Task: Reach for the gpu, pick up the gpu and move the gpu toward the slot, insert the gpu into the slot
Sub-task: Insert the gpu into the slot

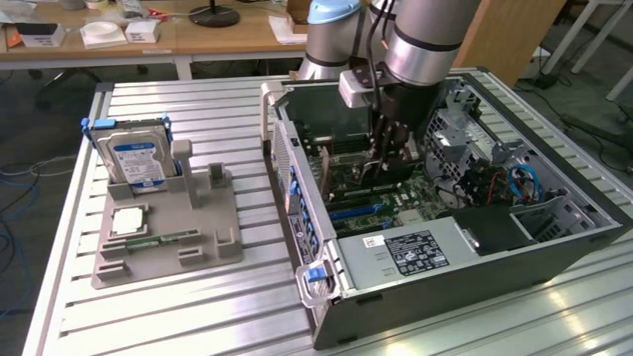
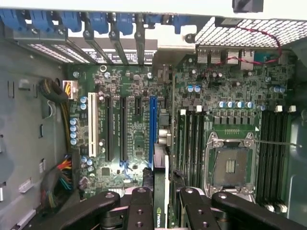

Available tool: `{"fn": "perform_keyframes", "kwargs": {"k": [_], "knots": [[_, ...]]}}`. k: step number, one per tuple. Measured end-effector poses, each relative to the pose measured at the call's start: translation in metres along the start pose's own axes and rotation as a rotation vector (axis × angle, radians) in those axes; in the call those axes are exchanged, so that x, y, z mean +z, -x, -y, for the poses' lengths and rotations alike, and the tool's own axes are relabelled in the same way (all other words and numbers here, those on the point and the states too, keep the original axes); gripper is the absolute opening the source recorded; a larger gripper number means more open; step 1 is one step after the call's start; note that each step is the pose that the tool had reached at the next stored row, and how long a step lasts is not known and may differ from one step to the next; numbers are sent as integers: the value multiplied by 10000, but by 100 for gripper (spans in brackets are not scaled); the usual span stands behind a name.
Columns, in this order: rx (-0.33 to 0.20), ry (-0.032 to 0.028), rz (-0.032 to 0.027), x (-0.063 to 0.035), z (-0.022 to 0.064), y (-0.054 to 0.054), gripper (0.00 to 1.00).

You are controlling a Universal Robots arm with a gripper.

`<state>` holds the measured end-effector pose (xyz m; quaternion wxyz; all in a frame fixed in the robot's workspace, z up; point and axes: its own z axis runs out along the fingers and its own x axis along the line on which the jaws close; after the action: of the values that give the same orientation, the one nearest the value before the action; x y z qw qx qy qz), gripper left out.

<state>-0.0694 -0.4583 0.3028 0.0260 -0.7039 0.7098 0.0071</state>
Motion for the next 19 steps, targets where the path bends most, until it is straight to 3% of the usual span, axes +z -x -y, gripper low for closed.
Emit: {"fn": "perform_keyframes", "kwargs": {"k": [14, 19], "knots": [[2, 16, -13, 57, -31, -50, 26], [15, 15, -86, 121, -68, -54, 26]]}}
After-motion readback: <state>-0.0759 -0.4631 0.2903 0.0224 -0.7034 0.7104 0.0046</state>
